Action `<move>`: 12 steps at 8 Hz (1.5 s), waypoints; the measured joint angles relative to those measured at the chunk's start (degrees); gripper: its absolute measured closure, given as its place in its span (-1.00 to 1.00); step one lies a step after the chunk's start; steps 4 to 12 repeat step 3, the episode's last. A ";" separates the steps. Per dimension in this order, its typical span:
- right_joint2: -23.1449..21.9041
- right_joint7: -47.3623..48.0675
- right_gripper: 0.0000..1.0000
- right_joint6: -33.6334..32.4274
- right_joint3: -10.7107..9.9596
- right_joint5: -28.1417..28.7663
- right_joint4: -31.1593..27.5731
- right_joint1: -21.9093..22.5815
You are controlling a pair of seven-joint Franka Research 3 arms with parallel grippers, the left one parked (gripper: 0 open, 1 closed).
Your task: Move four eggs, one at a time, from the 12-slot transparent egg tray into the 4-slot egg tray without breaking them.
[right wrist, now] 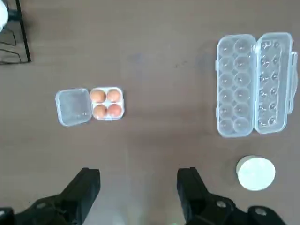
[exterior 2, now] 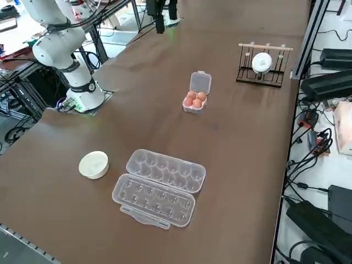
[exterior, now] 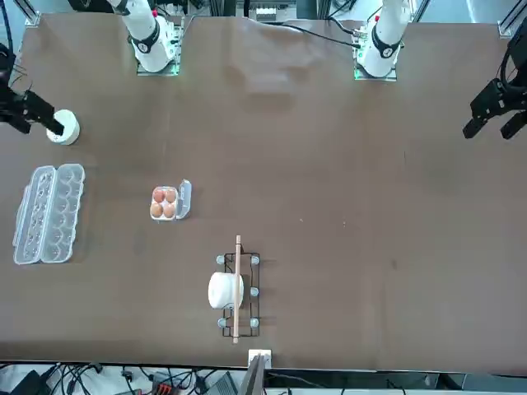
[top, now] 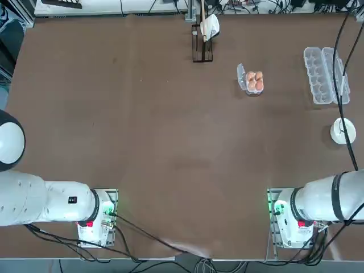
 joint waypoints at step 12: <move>-0.02 -1.33 -1.00 -0.18 0.20 -0.97 -0.66 0.25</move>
